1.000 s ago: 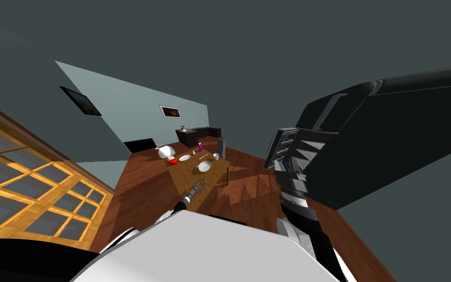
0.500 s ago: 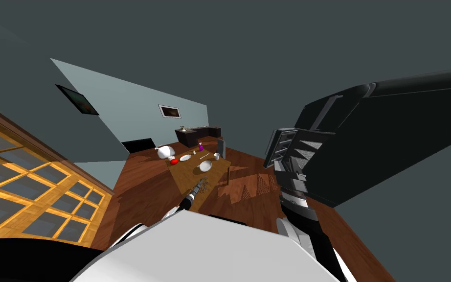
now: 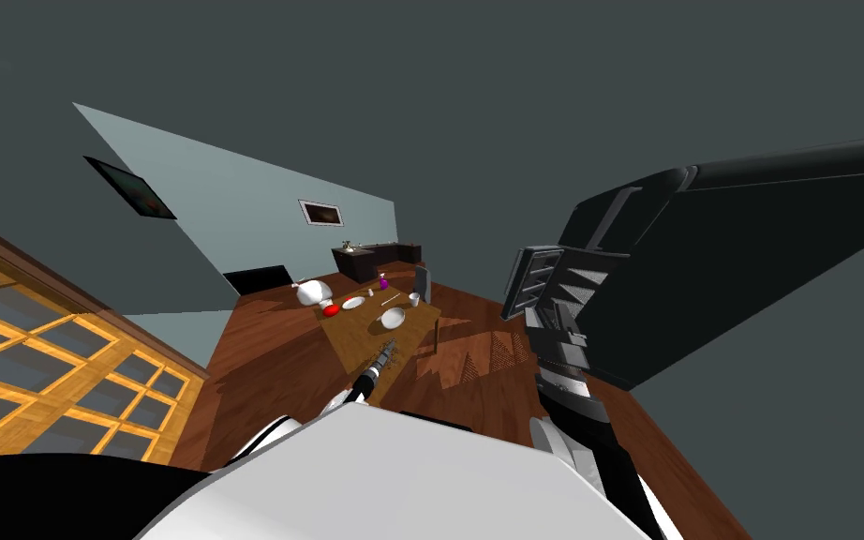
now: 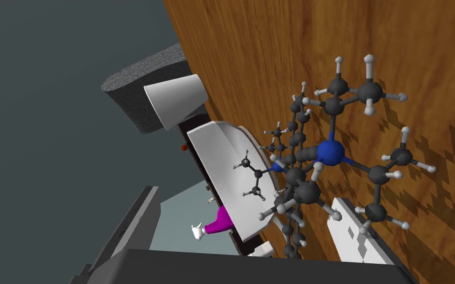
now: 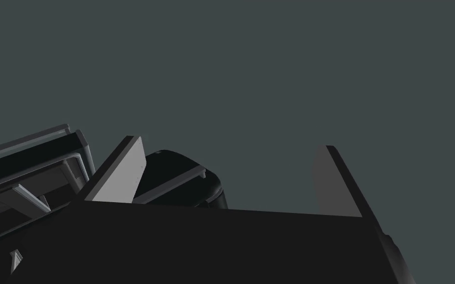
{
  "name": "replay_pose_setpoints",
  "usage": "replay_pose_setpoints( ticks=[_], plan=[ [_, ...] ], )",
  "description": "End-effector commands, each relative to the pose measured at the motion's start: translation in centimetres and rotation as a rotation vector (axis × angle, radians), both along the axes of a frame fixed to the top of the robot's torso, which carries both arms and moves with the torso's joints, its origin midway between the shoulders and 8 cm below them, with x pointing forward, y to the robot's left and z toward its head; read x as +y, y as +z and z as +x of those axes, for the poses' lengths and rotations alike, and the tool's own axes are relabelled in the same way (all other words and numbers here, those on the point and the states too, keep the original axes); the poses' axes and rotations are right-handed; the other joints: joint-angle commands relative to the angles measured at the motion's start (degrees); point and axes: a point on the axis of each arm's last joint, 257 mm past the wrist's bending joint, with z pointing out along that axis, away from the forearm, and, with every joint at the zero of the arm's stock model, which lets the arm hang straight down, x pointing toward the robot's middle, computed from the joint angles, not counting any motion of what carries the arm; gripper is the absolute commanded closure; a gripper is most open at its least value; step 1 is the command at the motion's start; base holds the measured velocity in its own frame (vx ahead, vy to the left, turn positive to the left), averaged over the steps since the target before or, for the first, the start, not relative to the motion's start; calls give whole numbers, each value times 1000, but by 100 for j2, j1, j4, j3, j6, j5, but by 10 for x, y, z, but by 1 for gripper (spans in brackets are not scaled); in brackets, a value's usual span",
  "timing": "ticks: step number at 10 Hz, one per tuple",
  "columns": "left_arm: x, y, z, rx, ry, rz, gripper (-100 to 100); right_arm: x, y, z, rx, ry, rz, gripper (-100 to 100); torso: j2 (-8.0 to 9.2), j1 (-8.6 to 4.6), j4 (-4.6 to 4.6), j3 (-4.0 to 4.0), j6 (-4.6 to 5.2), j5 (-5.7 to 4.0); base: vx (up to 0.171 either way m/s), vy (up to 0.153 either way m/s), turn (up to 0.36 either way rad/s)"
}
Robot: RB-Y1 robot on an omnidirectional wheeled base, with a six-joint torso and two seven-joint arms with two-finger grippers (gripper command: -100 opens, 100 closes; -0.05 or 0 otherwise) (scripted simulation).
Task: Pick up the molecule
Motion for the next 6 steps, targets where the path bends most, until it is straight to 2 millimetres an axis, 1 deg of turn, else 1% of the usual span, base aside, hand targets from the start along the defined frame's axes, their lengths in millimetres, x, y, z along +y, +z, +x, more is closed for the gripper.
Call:
replay_pose_setpoints(
  ticks=[1,2,6],
  plan=[
    [0,0,0,0,0,0,-100,0,0,0,0,0,0,0,0,0,0,0,0,0,0,0,0],
    [0,0,0,0,0,0,100,0,0,0,0,0,0,0,0,1,0,0,0,0,0,0,0],
    [0,0,0,1,0,0,100,0,0,0,0,0,0,0,3,0,2,2,1,0,1,0,-3]
  ],
)
